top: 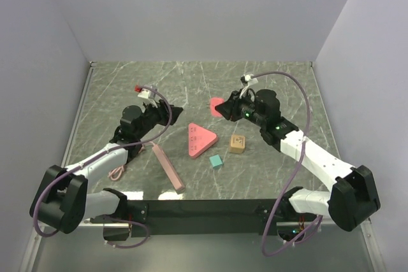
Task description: Insert the plug
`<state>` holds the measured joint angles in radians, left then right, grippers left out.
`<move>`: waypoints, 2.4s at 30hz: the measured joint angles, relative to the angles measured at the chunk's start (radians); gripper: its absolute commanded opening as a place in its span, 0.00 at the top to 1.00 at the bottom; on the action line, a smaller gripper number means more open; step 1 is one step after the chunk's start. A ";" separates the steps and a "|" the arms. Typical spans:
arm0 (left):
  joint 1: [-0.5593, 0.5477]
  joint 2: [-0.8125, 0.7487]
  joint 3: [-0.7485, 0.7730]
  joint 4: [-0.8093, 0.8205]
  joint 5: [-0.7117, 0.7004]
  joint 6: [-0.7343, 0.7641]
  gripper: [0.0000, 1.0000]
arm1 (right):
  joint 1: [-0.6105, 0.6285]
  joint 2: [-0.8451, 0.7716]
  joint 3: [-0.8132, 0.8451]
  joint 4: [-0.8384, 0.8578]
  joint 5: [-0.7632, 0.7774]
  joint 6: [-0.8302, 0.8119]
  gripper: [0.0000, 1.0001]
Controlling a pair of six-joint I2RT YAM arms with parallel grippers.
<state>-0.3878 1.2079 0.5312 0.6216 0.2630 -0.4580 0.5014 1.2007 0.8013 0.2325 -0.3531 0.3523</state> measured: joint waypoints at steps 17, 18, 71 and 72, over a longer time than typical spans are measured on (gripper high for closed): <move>-0.117 0.002 -0.241 -0.021 -0.114 -0.105 0.57 | 0.184 0.443 0.586 -0.673 0.294 -0.036 1.00; -0.121 0.005 -0.248 -0.008 -0.112 -0.111 0.57 | 0.192 0.469 0.617 -0.700 0.302 -0.037 1.00; -0.258 0.504 -0.123 0.338 -0.043 -0.190 0.64 | 0.260 0.858 1.011 -1.155 0.492 -0.089 1.00; -0.258 0.504 -0.123 0.339 -0.043 -0.191 0.64 | 0.260 0.861 1.012 -1.155 0.492 -0.090 1.00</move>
<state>-0.6456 1.7123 0.4080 0.9607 0.2199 -0.6487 0.7616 2.0621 1.8130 -0.9230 0.1387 0.2626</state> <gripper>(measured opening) 0.367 0.267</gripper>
